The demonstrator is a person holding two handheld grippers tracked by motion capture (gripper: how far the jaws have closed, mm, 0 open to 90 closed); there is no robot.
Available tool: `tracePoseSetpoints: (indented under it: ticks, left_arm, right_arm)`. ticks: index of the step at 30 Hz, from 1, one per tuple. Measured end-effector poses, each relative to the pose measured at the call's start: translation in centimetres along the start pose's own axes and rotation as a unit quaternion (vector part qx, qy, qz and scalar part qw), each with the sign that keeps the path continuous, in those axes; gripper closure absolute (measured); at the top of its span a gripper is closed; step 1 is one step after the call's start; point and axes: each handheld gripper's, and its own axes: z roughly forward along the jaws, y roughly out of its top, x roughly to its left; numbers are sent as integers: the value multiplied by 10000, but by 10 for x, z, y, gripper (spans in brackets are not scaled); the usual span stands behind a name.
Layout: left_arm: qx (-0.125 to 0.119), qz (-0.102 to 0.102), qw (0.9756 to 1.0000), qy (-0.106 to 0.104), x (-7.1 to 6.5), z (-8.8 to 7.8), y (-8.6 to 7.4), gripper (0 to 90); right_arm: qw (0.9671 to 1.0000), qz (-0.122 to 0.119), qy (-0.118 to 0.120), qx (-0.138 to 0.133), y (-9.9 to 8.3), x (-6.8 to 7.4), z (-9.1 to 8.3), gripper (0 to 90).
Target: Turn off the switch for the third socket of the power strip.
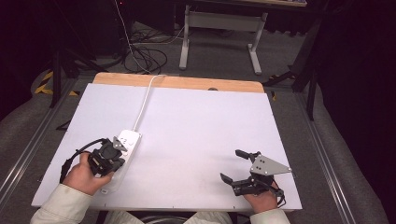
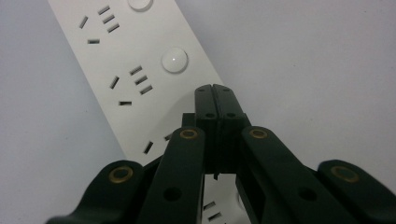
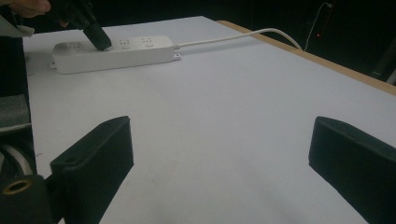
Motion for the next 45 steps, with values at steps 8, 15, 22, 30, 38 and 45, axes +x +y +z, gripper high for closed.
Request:
tracePoseSetpoints:
  ticks: [8, 15, 22, 30, 38, 45]
  left_arm:
    - [125, -150, 9998, -68, 0, -2, -1, 900]
    - [93, -143, 9999, 14, -2, -1, -1, 900]
    - [63, -161, 9998, 39, -2, -1, -2, 900]
    - [-184, -202, 9996, 43, 2, -5, -6, 899]
    - [-401, -145, 9991, -47, 0, -15, -4, 898]
    - [-537, -96, 9985, -46, 0, -23, -4, 885]
  right_arm:
    - [10000, 2, 1, 4, 0, 0, 0, 72]
    - [10000, 12, 17, -2, 0, 1, 1, 72]
    - [10000, 2, 8, 8, 0, 1, 0, 72]
    - [10000, 32, 10, 15, 0, 0, 0, 72]
    - [10000, 28, 22, 8, -1, -1, 1, 72]
    - [10000, 49, 9, 26, -1, -1, 1, 72]
